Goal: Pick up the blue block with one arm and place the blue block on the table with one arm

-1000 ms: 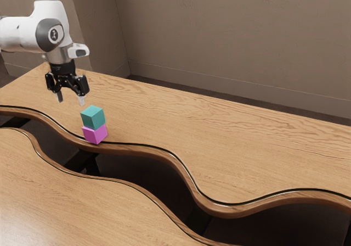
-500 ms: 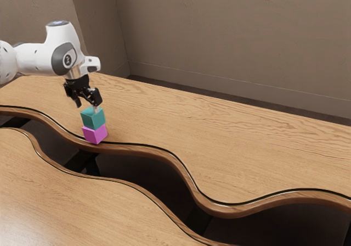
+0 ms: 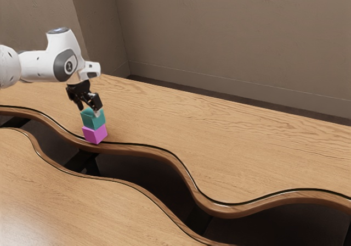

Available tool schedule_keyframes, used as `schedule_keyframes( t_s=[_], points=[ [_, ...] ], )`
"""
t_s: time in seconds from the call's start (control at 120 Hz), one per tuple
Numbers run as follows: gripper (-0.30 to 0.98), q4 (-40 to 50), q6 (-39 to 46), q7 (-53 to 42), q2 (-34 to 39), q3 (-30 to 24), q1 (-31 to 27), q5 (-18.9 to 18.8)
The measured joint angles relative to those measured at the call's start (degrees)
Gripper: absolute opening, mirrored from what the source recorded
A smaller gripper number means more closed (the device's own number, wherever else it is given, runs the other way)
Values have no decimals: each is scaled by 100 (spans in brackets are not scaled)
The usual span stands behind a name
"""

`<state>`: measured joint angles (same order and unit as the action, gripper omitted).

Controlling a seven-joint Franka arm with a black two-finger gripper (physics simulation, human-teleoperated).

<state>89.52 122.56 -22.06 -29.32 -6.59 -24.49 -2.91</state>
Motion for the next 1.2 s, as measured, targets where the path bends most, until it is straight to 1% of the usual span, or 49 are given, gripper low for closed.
schedule_keyframes(
  t_s=[0.317,0.55,0.683,0.8,0.917,0.967,1.017,1.067,1.2],
  points=[
    [65,-336,17,-135,-380,0,-6,11],
    [43,-337,22,-192,-437,9,6,10],
    [38,-356,26,-199,-432,16,3,-3],
    [35,-566,-45,-169,-352,4,47,-21],
    [34,-619,-172,-20,-321,-301,236,-32],
    [33,-419,-182,84,-183,-414,363,-34],
    [32,222,-47,200,191,-467,437,-34],
    [32,648,110,310,369,-488,517,-34],
    [31,921,389,580,277,-503,638,-5]
  ],
)
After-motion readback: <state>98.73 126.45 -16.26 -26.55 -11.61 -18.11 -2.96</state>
